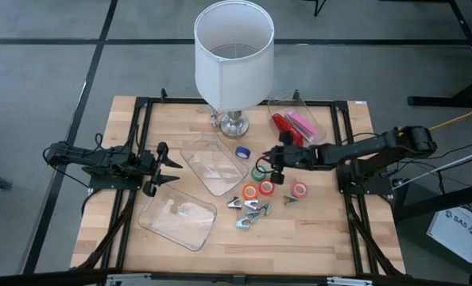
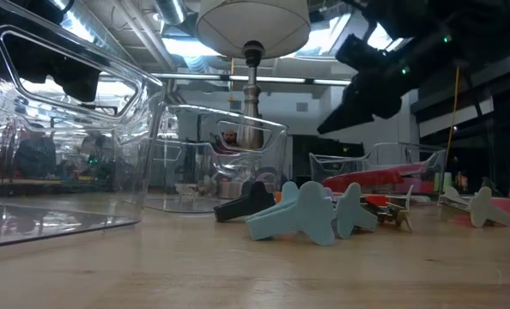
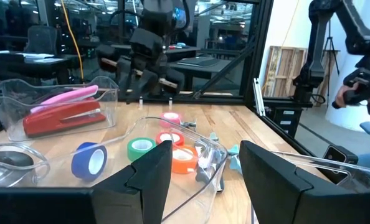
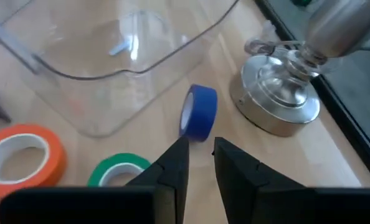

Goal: Pick and place Stapler, Stapler remover, tape
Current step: Put the blue tape into the middle transparent bin

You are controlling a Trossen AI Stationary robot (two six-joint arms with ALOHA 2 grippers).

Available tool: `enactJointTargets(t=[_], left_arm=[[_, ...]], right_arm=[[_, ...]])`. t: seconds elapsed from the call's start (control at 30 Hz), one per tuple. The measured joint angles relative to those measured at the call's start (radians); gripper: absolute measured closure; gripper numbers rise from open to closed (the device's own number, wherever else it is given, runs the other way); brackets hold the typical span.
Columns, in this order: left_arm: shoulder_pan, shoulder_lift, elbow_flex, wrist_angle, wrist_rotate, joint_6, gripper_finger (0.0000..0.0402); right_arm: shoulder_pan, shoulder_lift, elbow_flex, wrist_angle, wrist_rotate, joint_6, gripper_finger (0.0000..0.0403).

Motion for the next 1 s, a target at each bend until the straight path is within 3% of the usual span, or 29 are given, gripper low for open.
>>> enactJointTargets(t=[0.3, 0.43, 0.63, 0.83, 1.0], left_arm=[[0.0, 0.0, 0.0, 0.0, 0.0, 0.0, 0.0217], [0.0, 0.0, 0.0, 0.0, 0.0, 0.0, 0.0217], [0.0, 0.0, 0.0, 0.0, 0.0, 0.0, 0.0217], [0.0, 0.0, 0.0, 0.0, 0.0, 0.0, 0.0217], [0.0, 0.0, 0.0, 0.0, 0.0, 0.0, 0.0217]], right_arm=[[-0.017, 0.0, 0.002, 0.103, 0.029, -0.077, 0.0325], [-0.021, 0.0, 0.031, 0.109, 0.108, -0.044, 0.0325], [-0.059, 0.0, 0.052, 0.107, 0.106, -0.026, 0.0325], [-0.11, 0.014, 0.076, 0.107, -0.052, -0.001, 0.0333], [-0.144, 0.107, 0.158, -0.082, -0.125, 0.048, 0.0329]])
